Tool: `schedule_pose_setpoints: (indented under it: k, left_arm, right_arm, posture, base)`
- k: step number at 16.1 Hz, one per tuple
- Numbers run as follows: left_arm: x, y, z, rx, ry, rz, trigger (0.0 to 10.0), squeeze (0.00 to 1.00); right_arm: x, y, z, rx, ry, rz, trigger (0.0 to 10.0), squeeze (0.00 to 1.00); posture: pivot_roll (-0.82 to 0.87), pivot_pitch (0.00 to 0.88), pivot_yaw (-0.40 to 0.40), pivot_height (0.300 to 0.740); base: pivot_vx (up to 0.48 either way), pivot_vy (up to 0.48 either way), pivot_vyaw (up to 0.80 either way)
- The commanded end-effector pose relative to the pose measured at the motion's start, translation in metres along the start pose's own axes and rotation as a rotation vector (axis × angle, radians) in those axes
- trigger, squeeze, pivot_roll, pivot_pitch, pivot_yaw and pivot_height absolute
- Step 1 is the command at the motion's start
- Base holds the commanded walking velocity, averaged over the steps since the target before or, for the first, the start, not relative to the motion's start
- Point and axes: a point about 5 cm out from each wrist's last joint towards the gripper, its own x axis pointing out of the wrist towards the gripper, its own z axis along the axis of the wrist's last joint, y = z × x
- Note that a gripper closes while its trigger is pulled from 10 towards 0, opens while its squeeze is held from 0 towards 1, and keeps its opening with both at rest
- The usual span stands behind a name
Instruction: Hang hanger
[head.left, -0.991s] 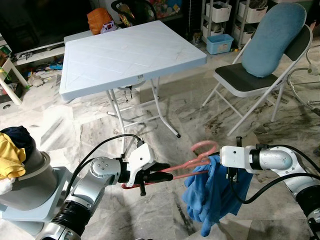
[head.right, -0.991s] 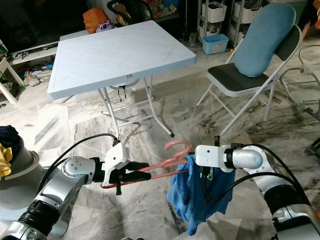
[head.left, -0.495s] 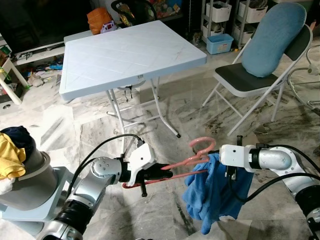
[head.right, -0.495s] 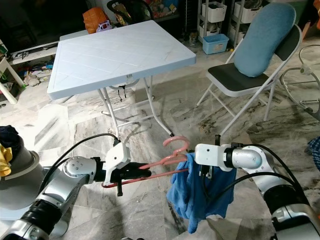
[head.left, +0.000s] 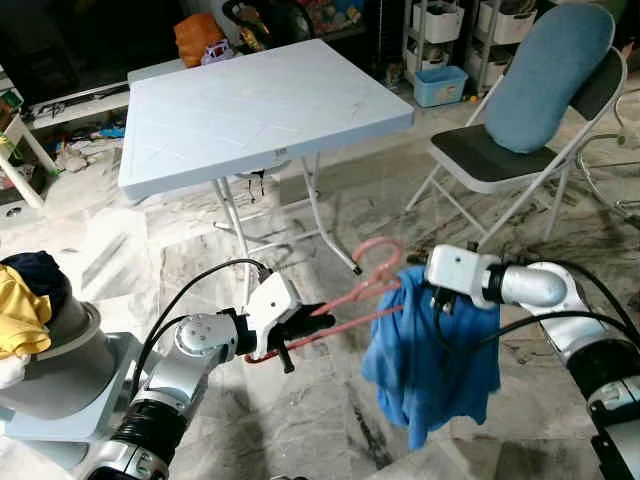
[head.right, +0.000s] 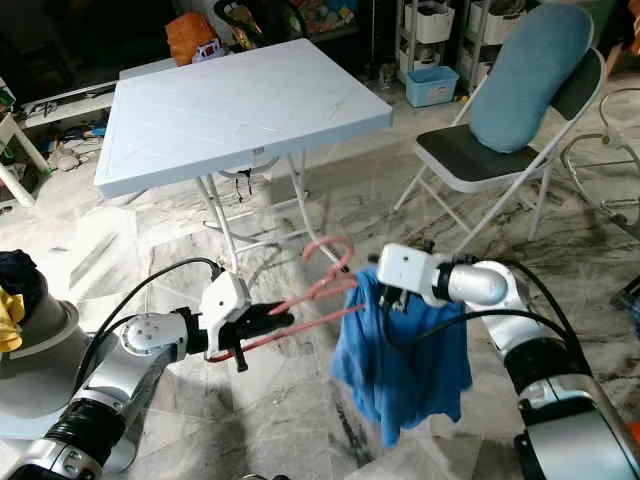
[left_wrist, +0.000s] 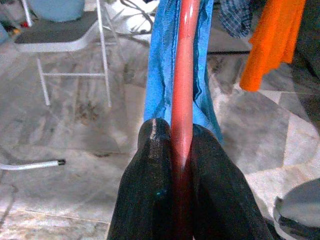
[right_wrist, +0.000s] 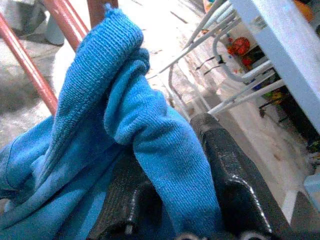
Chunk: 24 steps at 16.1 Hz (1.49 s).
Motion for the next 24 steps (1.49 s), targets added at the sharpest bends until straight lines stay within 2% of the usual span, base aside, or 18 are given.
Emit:
schedule_pose_setpoints:
  k: [1,4,6,9,12,14,16,17,19,21,24]
  left_arm:
    - [-0.013,0.008,-0.013,-0.046,0.036,0.095,0.0,0.00]
    - [-0.014,0.008,-0.012,-0.050,0.004,0.145,0.0,0.00]
    - [-0.012,0.005,-0.012,-0.071,-0.013,0.152,0.0,0.00]
    - [-0.006,0.000,-0.011,-0.077,-0.039,0.171,0.0,0.00]
    - [-0.006,0.008,-0.005,-0.095,-0.086,0.279,0.0,0.00]
    - [-0.006,0.012,-0.001,-0.148,-0.137,0.344,0.0,0.00]
    - [-0.005,0.008,0.002,-0.166,-0.162,0.345,0.0,0.00]
    - [-0.003,0.007,0.006,-0.172,-0.184,0.346,0.0,0.00]
    - [0.000,0.006,0.015,-0.158,-0.206,0.330,0.0,0.00]
    - [0.001,0.005,0.020,-0.153,-0.214,0.318,0.0,0.00]
    - [0.002,0.004,0.023,-0.157,-0.220,0.298,0.0,0.00]
  right_arm:
    - [-0.003,-0.013,0.006,-0.010,-0.021,-0.062,10.0,1.00]
    - [0.002,-0.021,0.008,-0.036,-0.003,-0.125,10.0,1.00]
    - [0.003,-0.027,0.009,-0.014,0.006,-0.165,10.0,1.00]
    - [0.010,-0.028,0.013,0.017,-0.013,-0.232,10.0,1.00]
    - [0.010,-0.026,0.006,0.130,-0.002,-0.325,10.0,1.00]
    - [0.011,-0.024,0.001,0.230,-0.003,-0.435,10.0,1.00]
    - [0.018,-0.009,-0.003,0.328,-0.011,-0.483,10.0,1.00]
    - [0.023,0.002,-0.002,0.407,-0.040,-0.467,10.0,1.00]
    - [0.028,0.014,0.001,0.469,-0.091,-0.391,10.0,1.00]
    - [0.028,0.021,0.002,0.515,-0.121,-0.307,10.0,1.00]
    - [0.025,0.022,0.000,0.535,-0.110,-0.279,10.0,1.00]
  posture:
    - [-0.14,0.000,0.126,0.740]
    - [-0.13,0.000,0.116,0.740]
    - [-0.14,0.000,0.111,0.740]
    - [-0.13,0.000,0.108,0.740]
    - [-0.13,0.000,0.106,0.740]
    - [-0.12,0.000,0.107,0.740]
    - [-0.12,0.000,0.108,0.740]
    - [-0.11,0.000,0.110,0.740]
    - [-0.11,0.000,0.112,0.740]
    - [-0.11,0.000,0.115,0.740]
    - [-0.11,0.000,0.117,0.740]
  base:
    - [0.000,0.000,0.00]
    - [0.000,0.000,0.00]
    - [0.000,0.000,0.00]
    - [0.000,0.000,0.00]
    - [0.000,0.000,0.00]
    - [0.000,0.000,0.00]
    - [0.000,0.000,0.00]
    - [0.000,0.000,0.00]
    - [0.000,0.000,0.00]
    - [0.000,0.000,0.00]
    - [0.000,0.000,0.00]
